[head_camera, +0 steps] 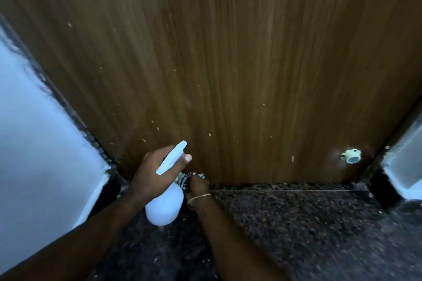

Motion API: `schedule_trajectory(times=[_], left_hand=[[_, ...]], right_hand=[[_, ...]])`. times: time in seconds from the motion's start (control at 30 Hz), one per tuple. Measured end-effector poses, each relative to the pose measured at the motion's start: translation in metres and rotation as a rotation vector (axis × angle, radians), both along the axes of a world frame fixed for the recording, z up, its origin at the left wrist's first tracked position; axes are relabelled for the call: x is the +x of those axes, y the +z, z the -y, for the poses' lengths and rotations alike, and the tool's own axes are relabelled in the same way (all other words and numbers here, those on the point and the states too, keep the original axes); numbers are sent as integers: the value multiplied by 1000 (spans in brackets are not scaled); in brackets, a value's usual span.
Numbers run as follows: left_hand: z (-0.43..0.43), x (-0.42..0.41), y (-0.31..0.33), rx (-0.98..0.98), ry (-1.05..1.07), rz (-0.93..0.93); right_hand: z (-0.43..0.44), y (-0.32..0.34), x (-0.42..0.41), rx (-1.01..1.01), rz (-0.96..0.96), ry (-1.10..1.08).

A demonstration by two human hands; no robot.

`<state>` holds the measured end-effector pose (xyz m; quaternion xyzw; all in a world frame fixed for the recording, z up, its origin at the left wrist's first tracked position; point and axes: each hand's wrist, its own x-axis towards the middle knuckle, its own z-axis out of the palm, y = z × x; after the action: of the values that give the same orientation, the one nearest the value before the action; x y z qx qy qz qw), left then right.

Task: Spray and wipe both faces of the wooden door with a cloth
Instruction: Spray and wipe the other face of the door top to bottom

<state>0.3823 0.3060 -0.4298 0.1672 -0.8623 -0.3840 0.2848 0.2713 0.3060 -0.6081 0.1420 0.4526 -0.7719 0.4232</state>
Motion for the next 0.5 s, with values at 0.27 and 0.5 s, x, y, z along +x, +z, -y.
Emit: schedule_trajectory(times=[0.27,0.5], left_hand=[[22,21,19,67,115,-201],[7,-4,78,104,88,-252]], right_hand=[[-62,60,-8,215,-607,-88],[-151,213,-28,132,-883,-262]])
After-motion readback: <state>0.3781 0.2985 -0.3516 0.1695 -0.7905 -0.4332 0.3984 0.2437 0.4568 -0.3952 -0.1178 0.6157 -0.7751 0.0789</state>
